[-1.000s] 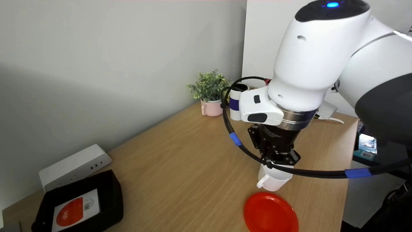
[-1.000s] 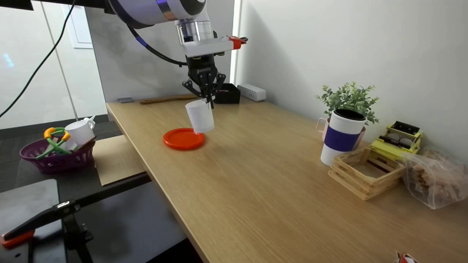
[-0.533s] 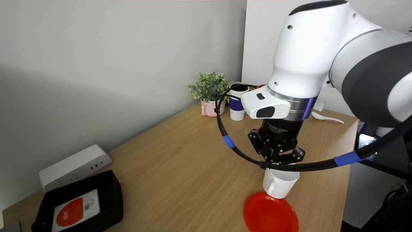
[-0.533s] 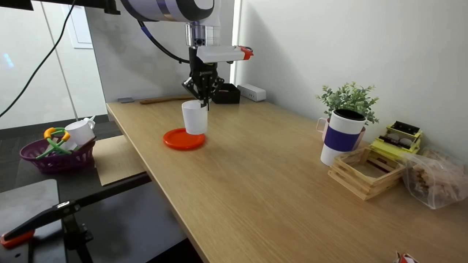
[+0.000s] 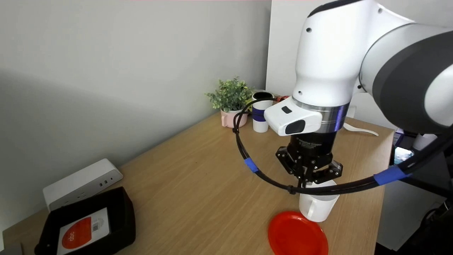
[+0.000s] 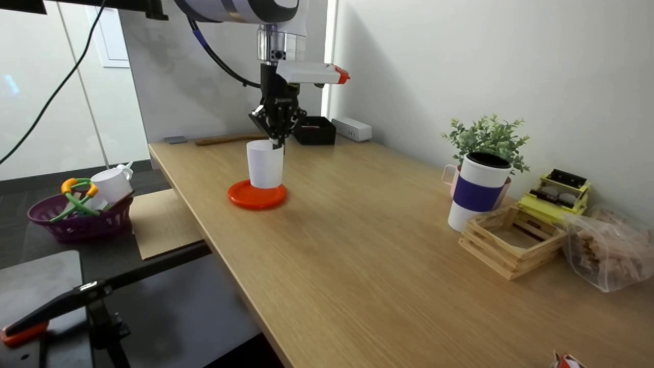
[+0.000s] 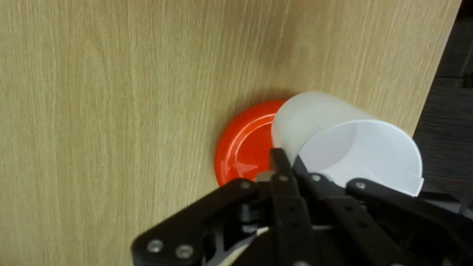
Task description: Get the white cup from the table and place it on the orange plate
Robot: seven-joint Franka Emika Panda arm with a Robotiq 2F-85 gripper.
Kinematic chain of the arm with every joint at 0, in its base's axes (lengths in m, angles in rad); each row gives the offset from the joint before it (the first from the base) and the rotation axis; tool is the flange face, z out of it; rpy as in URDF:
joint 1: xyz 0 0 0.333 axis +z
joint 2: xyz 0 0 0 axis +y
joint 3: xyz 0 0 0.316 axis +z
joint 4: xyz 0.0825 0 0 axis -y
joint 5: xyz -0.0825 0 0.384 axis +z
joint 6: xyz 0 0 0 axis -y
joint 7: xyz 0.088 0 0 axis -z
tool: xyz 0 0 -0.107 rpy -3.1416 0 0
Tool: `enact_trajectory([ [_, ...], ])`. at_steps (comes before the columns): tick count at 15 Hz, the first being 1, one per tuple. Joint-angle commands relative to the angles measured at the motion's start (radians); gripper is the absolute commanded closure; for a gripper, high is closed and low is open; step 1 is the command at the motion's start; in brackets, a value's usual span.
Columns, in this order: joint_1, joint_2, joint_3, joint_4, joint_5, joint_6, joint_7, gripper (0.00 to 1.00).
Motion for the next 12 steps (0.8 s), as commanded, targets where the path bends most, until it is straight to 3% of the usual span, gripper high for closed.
enact_trajectory([
  [1, 0.025, 0.036, -0.003, 0.084, -0.01, -0.105, -0.025, 0.99],
  [12, 0.06, 0.17, -0.007, 0.271, -0.054, -0.228, -0.069, 0.99],
])
